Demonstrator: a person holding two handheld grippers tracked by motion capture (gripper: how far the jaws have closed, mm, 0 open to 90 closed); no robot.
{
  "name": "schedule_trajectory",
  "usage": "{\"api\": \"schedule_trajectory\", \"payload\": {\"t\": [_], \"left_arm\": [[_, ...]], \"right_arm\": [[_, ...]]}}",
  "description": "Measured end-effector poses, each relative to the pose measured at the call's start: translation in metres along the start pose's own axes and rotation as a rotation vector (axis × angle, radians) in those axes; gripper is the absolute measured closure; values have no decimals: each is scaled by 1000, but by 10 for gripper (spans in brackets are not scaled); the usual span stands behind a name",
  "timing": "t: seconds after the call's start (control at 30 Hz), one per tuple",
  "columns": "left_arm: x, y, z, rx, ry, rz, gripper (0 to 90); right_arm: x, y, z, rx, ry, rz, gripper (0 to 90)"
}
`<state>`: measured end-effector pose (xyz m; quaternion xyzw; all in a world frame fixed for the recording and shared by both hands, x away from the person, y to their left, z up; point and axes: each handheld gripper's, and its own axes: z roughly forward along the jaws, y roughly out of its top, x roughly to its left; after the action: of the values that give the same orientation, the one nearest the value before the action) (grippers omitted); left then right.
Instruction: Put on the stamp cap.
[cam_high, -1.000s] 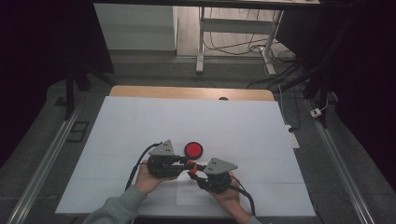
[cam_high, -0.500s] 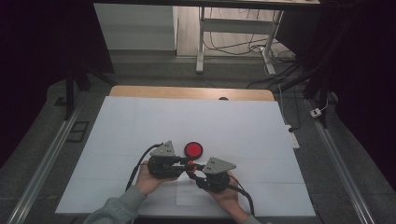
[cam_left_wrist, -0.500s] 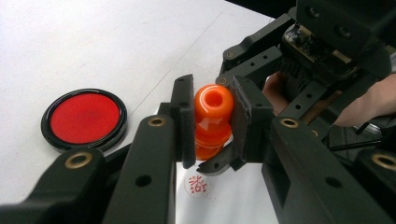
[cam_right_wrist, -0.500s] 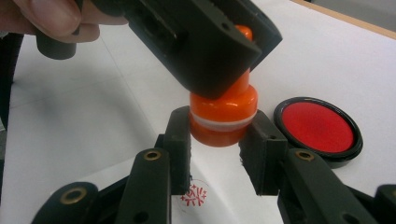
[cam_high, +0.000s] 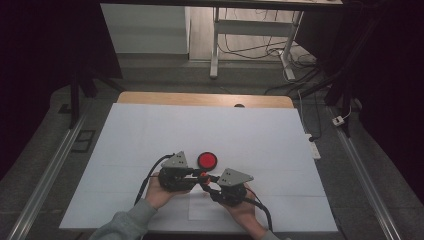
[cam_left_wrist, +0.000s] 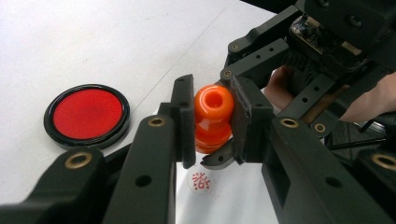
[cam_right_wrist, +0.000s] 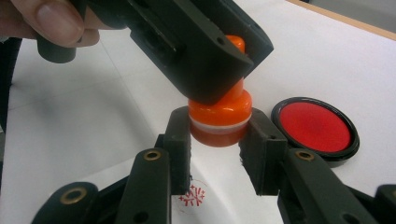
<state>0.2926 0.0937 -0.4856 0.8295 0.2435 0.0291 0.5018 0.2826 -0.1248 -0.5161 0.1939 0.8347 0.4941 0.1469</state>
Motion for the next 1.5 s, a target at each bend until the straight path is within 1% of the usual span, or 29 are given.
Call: {"api": "schedule_trajectory", "payload": {"t": [0.17, 0.43, 0.47, 0.83, 0.93, 1.03, 1.07, 1.1, 1.3, 1.4, 1.5], "left_arm": [[0, 0, 1, 1, 4, 2, 719], [1, -2, 2, -11, -1, -8, 722], [0, -2, 2, -11, -1, -7, 723], [-1, -2, 0, -19, 1, 8, 726], [-2, -2, 1, -18, 9, 18, 726], [-3, -3, 1, -18, 15, 26, 727], [-3, -3, 2, -22, 16, 25, 727], [-3, -4, 2, -26, 16, 25, 727], [-4, -8, 5, -39, 32, 30, 729], [-5, -9, 6, -43, 37, 34, 730], [-6, -9, 6, -44, 41, 38, 730]], "right_arm": [[0, 0, -1, 0, -2, 1, 646], [0, 0, -1, 2, -13, -5, 646], [1, 0, -1, 5, -19, -8, 647], [2, 2, -3, 1, -22, -3, 650], [2, 2, -3, 4, -24, 0, 650], [2, 2, -3, 9, -23, 10, 650], [2, 2, -2, 3, -17, 19, 650], [2, 2, -3, 12, -22, 20, 651], [0, 1, -2, 20, -11, 46, 651], [-2, 0, -2, 20, 5, 69, 651], [-1, 0, -1, 13, 8, 81, 651]]}}
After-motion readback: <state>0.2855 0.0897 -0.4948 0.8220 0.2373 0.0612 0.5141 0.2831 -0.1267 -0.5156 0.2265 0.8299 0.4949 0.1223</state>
